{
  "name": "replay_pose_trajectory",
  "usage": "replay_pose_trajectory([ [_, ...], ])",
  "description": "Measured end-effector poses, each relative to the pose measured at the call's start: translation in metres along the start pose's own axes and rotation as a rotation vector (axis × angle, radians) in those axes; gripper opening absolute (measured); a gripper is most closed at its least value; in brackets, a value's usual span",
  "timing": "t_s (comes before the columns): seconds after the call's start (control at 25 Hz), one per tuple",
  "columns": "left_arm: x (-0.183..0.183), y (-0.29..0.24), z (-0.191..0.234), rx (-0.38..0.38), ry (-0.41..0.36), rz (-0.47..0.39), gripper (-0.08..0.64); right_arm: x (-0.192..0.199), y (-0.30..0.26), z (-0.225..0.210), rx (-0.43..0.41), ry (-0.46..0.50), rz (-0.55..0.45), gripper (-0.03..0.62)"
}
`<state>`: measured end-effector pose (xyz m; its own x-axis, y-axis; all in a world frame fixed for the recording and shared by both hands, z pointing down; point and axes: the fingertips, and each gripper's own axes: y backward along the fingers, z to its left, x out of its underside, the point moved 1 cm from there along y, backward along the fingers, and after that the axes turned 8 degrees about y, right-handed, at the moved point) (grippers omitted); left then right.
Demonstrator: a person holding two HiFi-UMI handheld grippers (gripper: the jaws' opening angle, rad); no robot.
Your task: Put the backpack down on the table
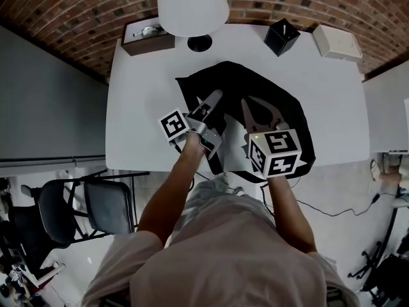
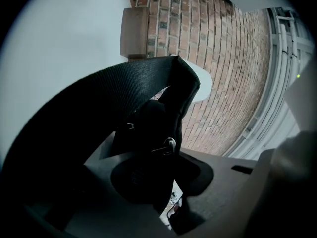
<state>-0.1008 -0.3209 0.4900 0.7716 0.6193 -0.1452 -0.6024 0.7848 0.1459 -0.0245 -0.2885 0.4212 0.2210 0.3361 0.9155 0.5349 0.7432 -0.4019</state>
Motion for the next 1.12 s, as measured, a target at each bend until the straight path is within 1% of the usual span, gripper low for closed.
replay_pose_trajectory([
  [0.08,-0.002,0.003,0.004,-0.009,-0.002,-0.019,0.083,0.003,-0.002,0.002,-0.021,0.003,0.008,0.002],
  [0.28,-0.005,0.015,0.015,-0.025,-0.038,-0.061,0.084,0.016,-0.004,0.014,-0.075,0.012,0.038,0.002],
  [0.44,-0.005,0.023,0.022,-0.045,-0.055,-0.071,0.089,0.023,-0.006,0.024,-0.112,0.022,0.054,0.002],
  [0.72,-0.005,0.046,0.044,-0.151,-0.073,-0.107,0.12,0.03,-0.006,0.041,-0.16,0.035,0.064,0.002],
  [0.92,-0.003,0.06,0.053,-0.22,-0.105,-0.127,0.141,0.034,-0.002,0.047,-0.175,0.031,0.067,0.002],
  [1.12,0.002,0.073,0.061,-0.293,-0.135,-0.138,0.141,0.039,0.006,0.052,-0.185,0.027,0.066,0.002],
])
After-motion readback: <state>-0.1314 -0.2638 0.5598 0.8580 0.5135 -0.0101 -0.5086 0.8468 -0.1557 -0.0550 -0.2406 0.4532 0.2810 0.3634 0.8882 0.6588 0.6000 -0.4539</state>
